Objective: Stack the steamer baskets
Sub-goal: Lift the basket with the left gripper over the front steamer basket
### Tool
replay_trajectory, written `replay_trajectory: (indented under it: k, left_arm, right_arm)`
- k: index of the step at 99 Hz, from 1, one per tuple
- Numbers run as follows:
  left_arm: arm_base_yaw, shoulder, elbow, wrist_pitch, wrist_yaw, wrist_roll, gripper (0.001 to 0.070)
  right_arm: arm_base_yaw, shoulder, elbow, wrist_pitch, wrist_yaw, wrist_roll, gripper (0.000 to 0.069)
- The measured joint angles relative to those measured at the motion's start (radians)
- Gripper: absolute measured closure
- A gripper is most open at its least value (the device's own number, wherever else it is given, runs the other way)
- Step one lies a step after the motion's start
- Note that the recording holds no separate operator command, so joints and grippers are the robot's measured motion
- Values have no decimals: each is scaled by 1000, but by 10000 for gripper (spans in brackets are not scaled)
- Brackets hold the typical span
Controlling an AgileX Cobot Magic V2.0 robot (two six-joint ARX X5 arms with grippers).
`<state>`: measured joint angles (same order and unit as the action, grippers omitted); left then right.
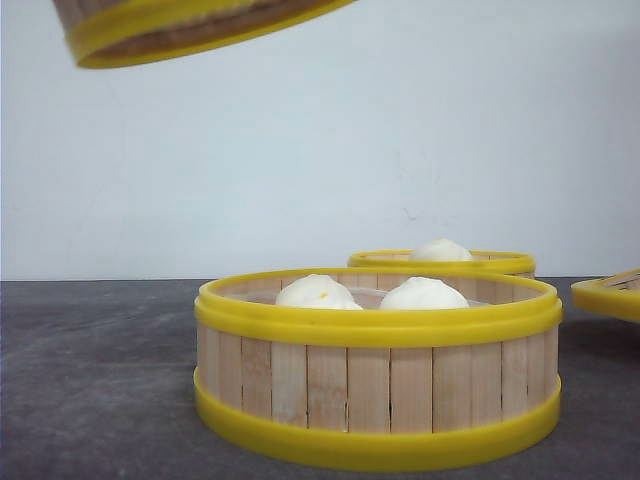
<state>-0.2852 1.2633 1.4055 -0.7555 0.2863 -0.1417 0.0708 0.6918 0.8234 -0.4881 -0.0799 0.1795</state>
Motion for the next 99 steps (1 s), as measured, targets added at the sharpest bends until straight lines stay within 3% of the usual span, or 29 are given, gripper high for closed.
replay_trajectory:
  k: [11, 31, 62, 99]
  left_arm:
    - [-72, 8, -19, 2, -13, 10, 682]
    - [-167, 34, -117, 47, -85, 23, 682]
    - [-270, 163, -166, 124, -105, 23, 682]
    - [-300, 292, -166, 191, -150, 24, 682]
  right_arm:
    - [7, -13, 0, 0, 0, 0, 272]
    - [9, -47, 0, 0, 0, 0, 272]
    - [11, -53, 0, -1, 0, 0, 272]
    - [15, -53, 0, -9, 0, 0, 272]
